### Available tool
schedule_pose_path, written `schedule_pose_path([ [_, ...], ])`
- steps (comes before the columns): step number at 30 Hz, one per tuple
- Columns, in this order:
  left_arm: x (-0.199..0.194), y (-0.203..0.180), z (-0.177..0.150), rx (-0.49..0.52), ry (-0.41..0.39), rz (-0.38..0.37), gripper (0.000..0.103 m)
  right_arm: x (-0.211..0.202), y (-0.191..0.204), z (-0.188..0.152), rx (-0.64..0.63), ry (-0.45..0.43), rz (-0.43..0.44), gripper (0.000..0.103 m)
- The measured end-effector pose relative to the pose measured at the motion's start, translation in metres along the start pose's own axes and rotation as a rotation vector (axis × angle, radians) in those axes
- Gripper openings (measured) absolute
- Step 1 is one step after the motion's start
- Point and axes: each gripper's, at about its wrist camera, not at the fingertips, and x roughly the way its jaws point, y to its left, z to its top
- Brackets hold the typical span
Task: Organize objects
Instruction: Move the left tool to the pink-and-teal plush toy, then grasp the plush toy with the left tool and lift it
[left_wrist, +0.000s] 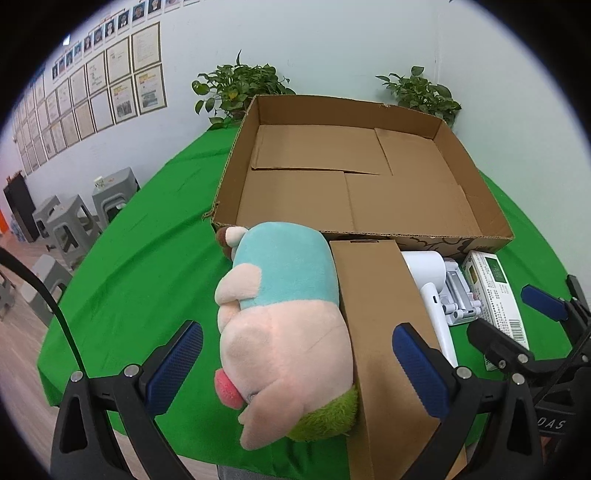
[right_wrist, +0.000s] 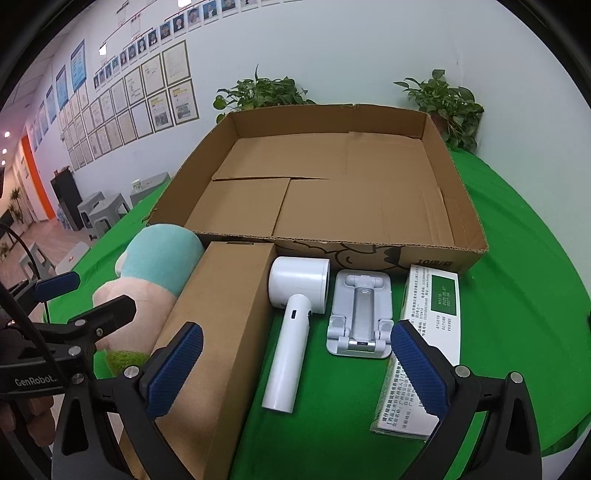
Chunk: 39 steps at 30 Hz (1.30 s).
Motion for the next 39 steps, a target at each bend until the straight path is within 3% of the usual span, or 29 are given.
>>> schedule_pose_path([
  [15, 0.003, 0.021, -0.001, -0.032, 0.019, -0.122, 0.102, 0.001, 0.018, 0.008, -0.079, -0.006, -0.012, 0.103],
  [25, 0.022, 0.037, -0.016, -0.1, 0.112, -0.173, 0.101, 0.0, -0.005, 0.005, -0.011, -0.022, 0.036, 0.103],
  [29, 0.037, 0.046, -0.025, -0.14, 0.169, -0.192, 0.091, 0.002, -0.009, 0.006, 0.009, -0.019, 0.117, 0.103],
  [31, 0.038, 0.05, -0.028, -0.163, 0.157, -0.238, 0.085, 0.002, -0.006, 0.008, 0.001, -0.021, 0.164, 0.102],
  [39, 0.027, 0.059, -0.036, -0.163, 0.106, -0.279, 0.061, 0.008, 0.034, 0.023, -0.06, 0.0, 0.342, 0.102],
])
